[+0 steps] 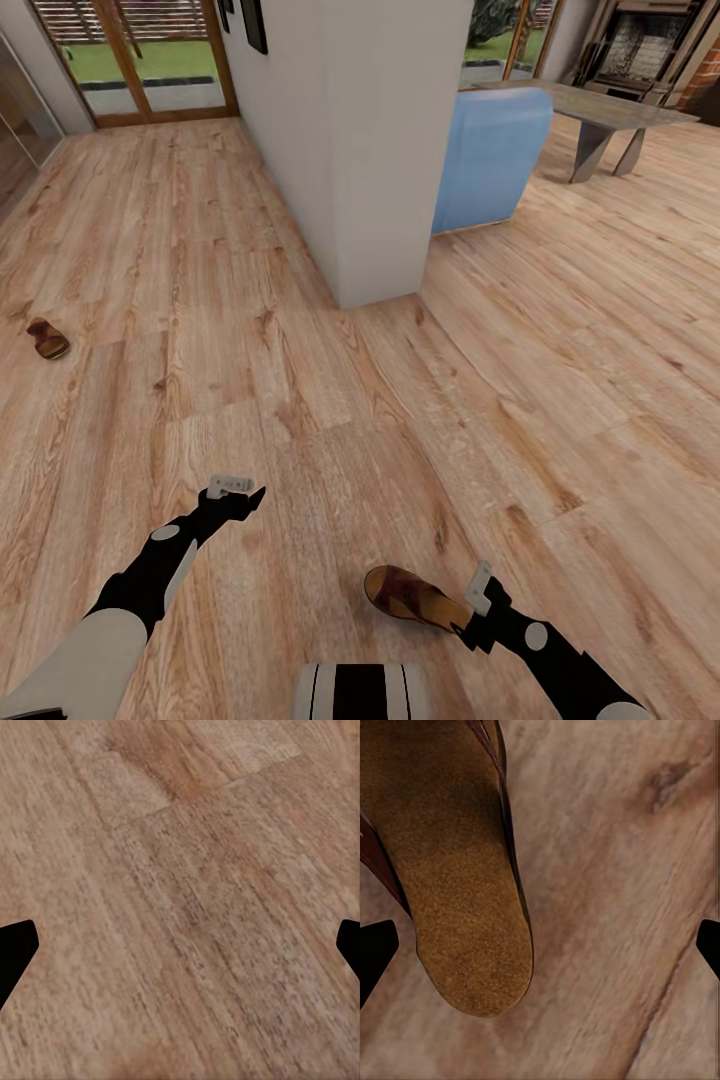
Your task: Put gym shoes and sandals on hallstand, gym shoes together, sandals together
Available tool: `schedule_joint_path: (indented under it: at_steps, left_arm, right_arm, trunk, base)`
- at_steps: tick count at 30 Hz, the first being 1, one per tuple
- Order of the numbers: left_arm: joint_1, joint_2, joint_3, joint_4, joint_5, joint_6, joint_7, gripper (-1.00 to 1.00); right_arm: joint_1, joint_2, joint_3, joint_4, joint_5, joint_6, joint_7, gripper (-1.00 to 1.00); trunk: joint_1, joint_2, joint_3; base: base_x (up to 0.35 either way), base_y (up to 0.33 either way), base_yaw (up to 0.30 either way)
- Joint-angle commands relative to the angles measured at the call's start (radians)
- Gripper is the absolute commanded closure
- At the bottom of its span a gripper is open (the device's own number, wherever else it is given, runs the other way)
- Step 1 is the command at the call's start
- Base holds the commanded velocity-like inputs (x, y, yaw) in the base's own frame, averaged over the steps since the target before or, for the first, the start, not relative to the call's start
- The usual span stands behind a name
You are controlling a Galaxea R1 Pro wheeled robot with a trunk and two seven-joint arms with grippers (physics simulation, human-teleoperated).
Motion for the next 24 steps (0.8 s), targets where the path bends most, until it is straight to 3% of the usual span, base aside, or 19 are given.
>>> schedule_joint_path:
  at_steps: [1, 6, 16, 24]
  left_arm:
    - [0.0, -0.001, 0.006, 0.0, -0.01, -0.001, -0.007, -1.0]
    - [0.0, 0.0, 0.007, 0.0, -0.01, -0.001, -0.007, -1.0]
    - [0.0, 0.0, 0.007, -0.001, -0.01, -0.001, -0.007, -1.0]
    - [-0.001, 0.0, 0.005, -0.006, -0.008, -0.001, -0.007, -1.0]
  right_arm:
    - [0.0, 0.0, 0.001, -0.001, 0.011, -0.004, 0.0, -1.0]
    - [0.0, 0.0, 0.001, -0.01, 0.011, -0.002, -0.002, -1.0]
    - [0.0, -0.001, 0.0, -0.022, 0.011, -0.002, -0.003, -1.0]
    - [0.0, -0.002, -0.001, -0.024, 0.011, -0.002, -0.003, -1.0]
  trunk:
    - [0.0, 0.0, -0.001]
    - [0.0, 0.0, -0.002]
    - [0.004, -0.003, -0.054]
    - [0.004, -0.003, -0.06]
  base:
    - [0.0, 0.0, 0.0]
    - [0.0, 0.0, 0.0]
    - [0.0, 0.0, 0.0]
    - [0.0, 0.0, 0.0]
